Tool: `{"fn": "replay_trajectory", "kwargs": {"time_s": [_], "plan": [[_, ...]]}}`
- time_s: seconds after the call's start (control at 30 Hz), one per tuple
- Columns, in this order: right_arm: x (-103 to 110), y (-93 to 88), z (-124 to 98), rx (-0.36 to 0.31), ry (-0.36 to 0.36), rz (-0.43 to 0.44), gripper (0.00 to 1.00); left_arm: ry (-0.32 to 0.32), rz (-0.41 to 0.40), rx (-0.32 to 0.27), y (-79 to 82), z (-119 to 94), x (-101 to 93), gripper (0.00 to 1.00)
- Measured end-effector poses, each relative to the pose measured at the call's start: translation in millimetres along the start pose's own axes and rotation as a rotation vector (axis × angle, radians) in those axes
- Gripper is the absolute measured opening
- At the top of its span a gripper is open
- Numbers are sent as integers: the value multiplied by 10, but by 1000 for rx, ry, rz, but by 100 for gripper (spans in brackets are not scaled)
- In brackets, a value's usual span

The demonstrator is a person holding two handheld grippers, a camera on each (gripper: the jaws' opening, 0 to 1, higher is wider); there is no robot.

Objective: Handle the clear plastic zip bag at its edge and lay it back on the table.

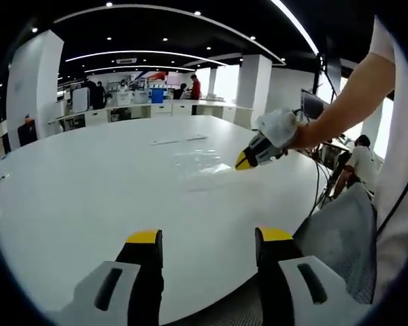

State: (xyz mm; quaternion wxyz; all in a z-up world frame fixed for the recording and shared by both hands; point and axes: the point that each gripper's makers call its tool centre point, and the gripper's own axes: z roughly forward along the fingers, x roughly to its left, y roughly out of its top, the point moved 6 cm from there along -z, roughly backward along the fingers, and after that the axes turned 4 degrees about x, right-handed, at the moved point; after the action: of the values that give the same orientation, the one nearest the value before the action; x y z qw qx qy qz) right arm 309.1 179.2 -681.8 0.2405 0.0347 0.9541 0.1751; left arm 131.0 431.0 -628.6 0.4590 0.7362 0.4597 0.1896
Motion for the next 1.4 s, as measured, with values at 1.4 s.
{"fn": "replay_trajectory", "kwargs": {"time_s": [1.4], "plan": [[-74,419,-1066,-200,-57,-27,0,-103,26,37,92,-28,-46,50]]}}
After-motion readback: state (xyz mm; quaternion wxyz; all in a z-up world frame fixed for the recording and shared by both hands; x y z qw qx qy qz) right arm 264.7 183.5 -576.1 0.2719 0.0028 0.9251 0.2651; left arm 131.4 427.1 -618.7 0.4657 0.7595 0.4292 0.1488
